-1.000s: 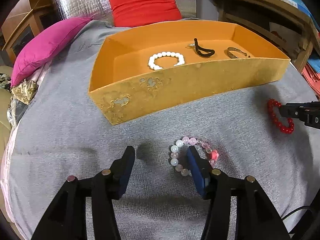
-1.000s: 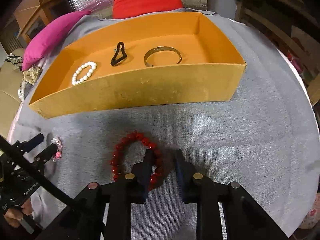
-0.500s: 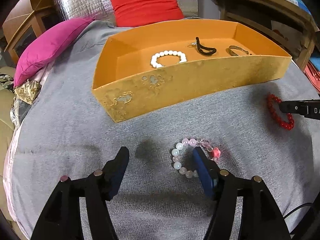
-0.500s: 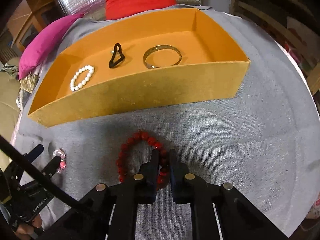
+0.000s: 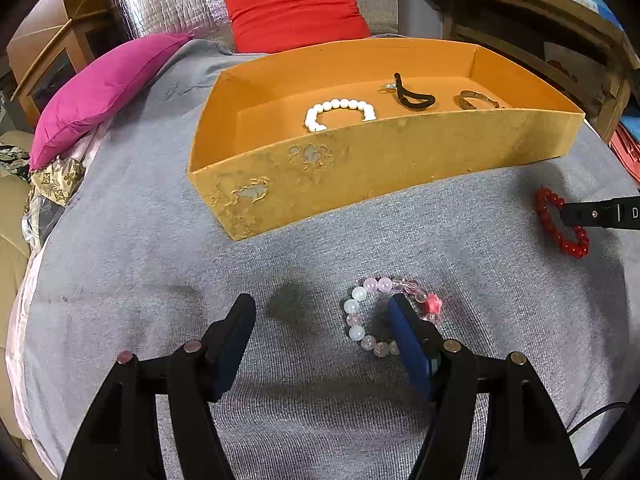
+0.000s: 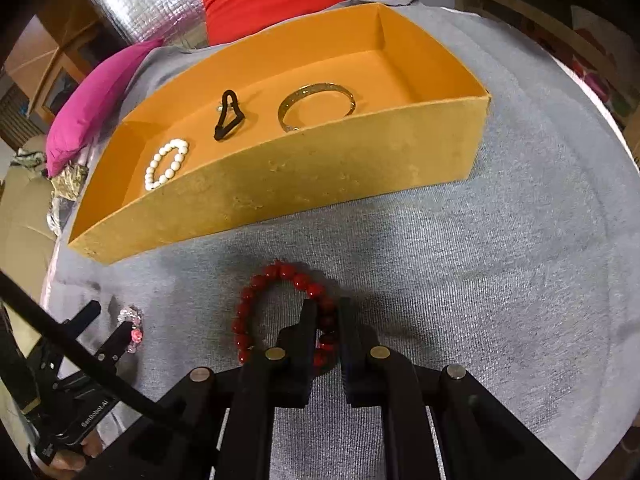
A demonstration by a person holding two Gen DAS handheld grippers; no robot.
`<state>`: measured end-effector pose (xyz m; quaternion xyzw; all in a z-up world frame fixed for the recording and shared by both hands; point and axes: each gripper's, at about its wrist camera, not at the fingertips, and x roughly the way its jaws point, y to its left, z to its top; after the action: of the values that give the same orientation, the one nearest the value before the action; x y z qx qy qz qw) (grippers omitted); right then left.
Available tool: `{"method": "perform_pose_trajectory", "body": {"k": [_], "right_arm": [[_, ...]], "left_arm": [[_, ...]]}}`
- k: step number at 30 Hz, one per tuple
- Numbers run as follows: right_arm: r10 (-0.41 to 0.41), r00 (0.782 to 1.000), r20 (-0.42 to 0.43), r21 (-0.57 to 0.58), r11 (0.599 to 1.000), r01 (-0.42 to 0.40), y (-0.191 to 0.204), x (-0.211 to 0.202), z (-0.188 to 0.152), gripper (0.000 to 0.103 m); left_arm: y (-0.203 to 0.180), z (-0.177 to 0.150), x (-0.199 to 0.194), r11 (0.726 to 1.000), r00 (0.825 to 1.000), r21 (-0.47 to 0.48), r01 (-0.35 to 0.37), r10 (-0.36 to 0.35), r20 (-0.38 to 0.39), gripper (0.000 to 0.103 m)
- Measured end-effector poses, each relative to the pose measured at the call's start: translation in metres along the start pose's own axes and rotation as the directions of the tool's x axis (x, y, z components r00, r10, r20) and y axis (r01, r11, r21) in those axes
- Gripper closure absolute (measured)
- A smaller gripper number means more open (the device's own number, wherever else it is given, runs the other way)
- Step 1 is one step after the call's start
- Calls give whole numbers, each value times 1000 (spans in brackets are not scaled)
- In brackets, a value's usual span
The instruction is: Organize jewelry
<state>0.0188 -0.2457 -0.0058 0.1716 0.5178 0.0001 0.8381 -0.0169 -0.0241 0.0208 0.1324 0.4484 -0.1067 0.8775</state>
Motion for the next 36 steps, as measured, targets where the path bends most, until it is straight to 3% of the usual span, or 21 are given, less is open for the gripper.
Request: {"method": "perform_pose_trajectory", "body": {"k": [12, 16, 21, 25, 26, 30, 36], "right_arm": [[2, 1000, -3, -2, 1000, -2, -1, -5, 0, 88], [38, 999, -10, 27, 999, -38, -2, -5, 3, 80], [39, 999, -1, 18, 999, -39, 2, -9, -2, 76], [56, 998, 11, 21, 998, -56, 4, -12, -6, 57], [56, 998, 19, 16, 998, -56, 4, -14, -7, 53], [39, 998, 41, -25, 999, -38, 9, -17, -16, 53], [-13, 998, 67, -142, 990, 22, 21, -16, -28, 53]], "left_arm": [[1, 0, -3, 1000, 1000, 7, -10, 10, 7, 33], [2, -2, -5, 1000, 1000, 5, -18, 18, 10, 33], [3, -3, -8, 999, 999, -1, -37, 37, 15, 33], [0, -6, -12, 999, 999, 2, -41, 41, 18, 33], [1, -6, -13, 999, 999, -2, -35, 35, 14, 33], [10, -9, -22, 997, 999, -64, 42, -42, 7, 33], [24, -12, -31, 989, 995, -113, 99, -100, 4, 33]]}}
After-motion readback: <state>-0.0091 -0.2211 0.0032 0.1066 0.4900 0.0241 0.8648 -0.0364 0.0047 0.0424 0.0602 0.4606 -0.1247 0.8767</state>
